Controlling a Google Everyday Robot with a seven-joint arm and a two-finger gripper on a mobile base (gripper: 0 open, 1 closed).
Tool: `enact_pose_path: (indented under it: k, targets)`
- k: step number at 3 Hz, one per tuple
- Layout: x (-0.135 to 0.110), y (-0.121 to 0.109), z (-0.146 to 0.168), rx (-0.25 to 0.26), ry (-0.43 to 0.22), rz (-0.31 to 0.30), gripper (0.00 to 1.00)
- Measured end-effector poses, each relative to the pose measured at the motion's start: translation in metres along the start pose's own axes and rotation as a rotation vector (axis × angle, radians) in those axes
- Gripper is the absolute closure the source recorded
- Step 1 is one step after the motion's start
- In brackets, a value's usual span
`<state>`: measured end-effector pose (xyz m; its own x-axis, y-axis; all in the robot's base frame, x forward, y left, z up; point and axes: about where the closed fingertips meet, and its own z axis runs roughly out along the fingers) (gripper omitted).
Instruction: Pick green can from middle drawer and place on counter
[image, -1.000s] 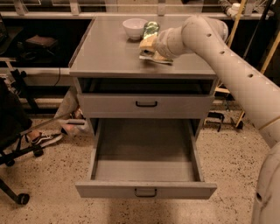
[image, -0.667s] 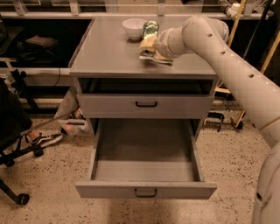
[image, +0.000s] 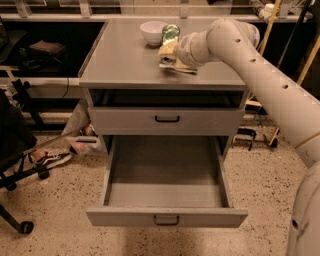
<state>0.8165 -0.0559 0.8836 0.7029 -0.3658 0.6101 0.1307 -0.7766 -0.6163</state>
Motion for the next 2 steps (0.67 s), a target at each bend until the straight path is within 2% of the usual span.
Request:
enact_pose_path:
  k: [1,2]
  targets:
    - [0.0000,0.0000,0.0000,0.000,0.000,0.000,0.13]
    - [-0.0001,0.0000,0.0001,0.000,0.000,0.000,0.00]
